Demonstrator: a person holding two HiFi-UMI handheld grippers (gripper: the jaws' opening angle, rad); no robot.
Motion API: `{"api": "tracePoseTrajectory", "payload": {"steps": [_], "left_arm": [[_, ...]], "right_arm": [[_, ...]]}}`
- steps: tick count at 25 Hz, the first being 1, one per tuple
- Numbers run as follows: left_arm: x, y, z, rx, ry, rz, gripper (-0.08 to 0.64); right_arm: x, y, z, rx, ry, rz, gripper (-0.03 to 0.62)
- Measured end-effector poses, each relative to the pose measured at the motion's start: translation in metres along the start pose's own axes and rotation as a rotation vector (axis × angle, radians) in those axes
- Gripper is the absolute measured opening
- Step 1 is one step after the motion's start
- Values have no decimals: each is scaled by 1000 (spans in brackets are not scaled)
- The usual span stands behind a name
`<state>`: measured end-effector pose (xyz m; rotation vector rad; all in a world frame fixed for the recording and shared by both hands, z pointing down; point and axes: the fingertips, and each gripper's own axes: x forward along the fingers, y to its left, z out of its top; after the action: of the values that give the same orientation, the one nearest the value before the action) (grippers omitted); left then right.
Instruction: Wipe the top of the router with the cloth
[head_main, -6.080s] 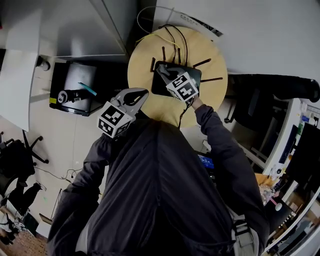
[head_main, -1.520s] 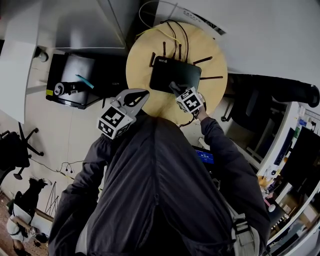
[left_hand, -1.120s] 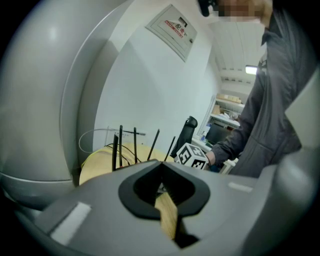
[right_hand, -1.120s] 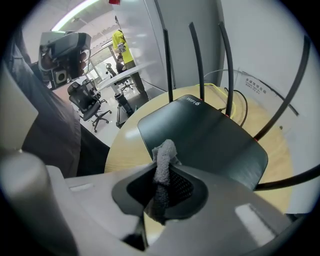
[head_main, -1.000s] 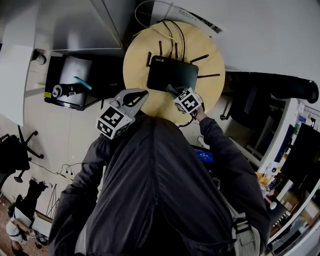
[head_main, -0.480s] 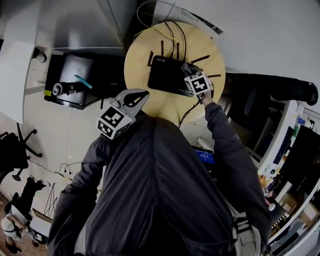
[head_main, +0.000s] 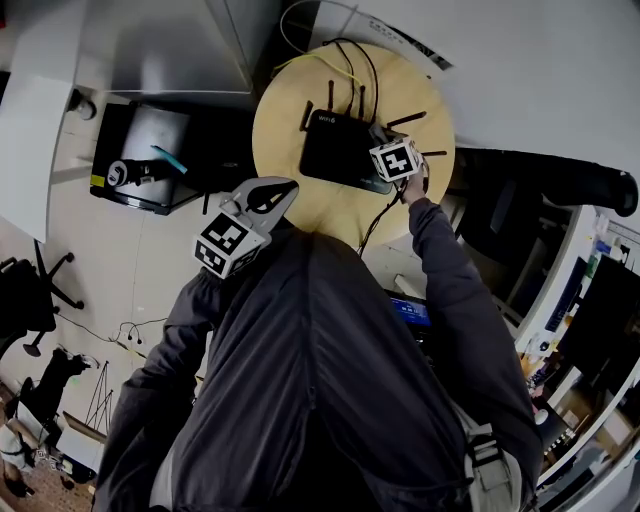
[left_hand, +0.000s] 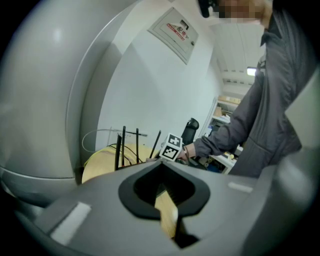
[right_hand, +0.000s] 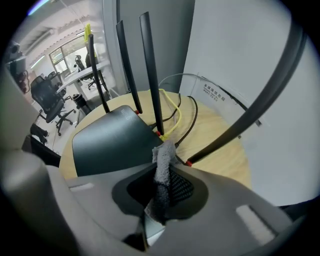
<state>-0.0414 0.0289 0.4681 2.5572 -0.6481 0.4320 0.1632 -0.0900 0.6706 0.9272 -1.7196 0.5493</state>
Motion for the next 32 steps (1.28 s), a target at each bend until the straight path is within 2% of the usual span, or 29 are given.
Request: {"api": "tracePoseTrajectory", "payload": {"steps": [4, 9, 17, 23, 26, 28, 32], "left_arm": [[2, -1, 5, 9, -6, -4, -8], [5, -3, 2, 16, 0, -28, -9], [9, -5, 5, 25, 17, -37, -9], [13, -7, 3, 33, 18, -63, -9], [15, -7, 2, 32, 20, -64, -9], [15, -7, 5, 43, 21, -61, -9], [10, -3, 2, 34, 29, -49, -9]], "right_arm": [[-6, 13, -15, -15, 25, 53, 32], [-15, 48, -38, -39, 38, 139, 32], [-37, 94, -67, -114, 39, 183, 32], [-38, 100, -73, -158, 63, 195, 32], [-35, 98, -75, -117, 61, 233, 32], [-34, 85, -74, -51, 28, 219, 34], [-35, 28, -63, 109, -42, 64, 34]]}}
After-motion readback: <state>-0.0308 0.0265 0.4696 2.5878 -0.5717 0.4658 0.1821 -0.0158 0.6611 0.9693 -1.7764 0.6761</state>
